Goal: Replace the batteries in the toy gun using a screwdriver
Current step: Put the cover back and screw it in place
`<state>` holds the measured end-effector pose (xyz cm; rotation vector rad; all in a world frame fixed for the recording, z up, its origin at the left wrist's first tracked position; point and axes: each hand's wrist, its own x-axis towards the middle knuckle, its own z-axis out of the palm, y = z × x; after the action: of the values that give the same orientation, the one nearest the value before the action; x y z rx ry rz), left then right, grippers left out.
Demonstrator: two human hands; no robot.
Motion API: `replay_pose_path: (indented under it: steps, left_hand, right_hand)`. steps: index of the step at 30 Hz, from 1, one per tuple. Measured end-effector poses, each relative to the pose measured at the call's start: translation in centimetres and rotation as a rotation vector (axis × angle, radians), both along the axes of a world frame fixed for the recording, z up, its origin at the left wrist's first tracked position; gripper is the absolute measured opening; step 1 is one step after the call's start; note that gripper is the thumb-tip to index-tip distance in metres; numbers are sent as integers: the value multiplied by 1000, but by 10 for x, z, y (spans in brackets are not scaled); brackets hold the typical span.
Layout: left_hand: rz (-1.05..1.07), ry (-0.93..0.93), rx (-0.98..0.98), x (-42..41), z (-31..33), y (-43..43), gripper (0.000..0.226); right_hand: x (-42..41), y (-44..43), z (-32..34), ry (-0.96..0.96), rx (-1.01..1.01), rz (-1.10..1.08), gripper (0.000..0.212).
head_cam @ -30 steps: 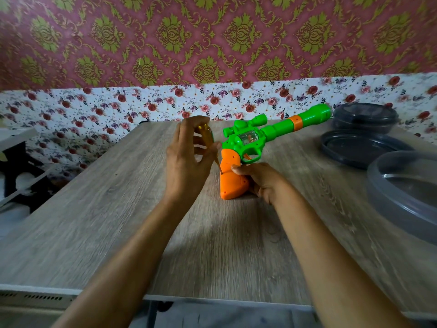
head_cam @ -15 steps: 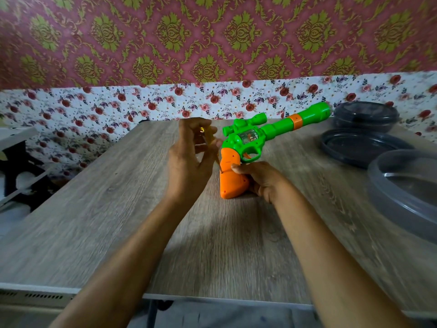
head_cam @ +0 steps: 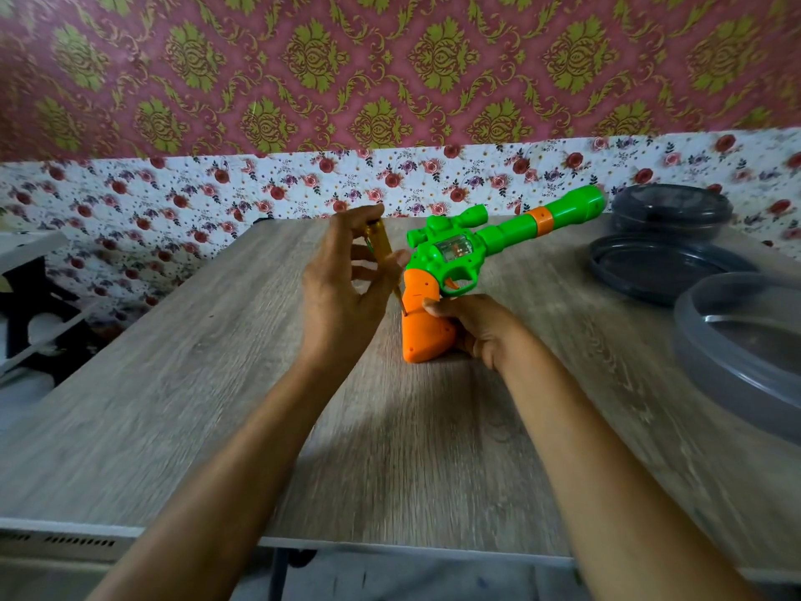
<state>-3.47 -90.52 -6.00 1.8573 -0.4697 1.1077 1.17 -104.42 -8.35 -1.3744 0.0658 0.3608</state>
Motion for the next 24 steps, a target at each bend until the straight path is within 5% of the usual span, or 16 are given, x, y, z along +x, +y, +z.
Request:
replay_pose_path:
  steps: [9, 18, 24]
  left_hand:
    - [-19, 6, 51, 1, -4, 2, 42]
    - [11, -125, -129, 1, 4, 12, 34]
    - [84, -95, -120, 2, 6, 17, 30]
  right_hand:
    - [-1, -1, 1, -13, 13, 4, 42]
    - [1, -5, -1, 15, 9, 62, 39]
    - [6, -6, -6, 18, 5, 100, 11]
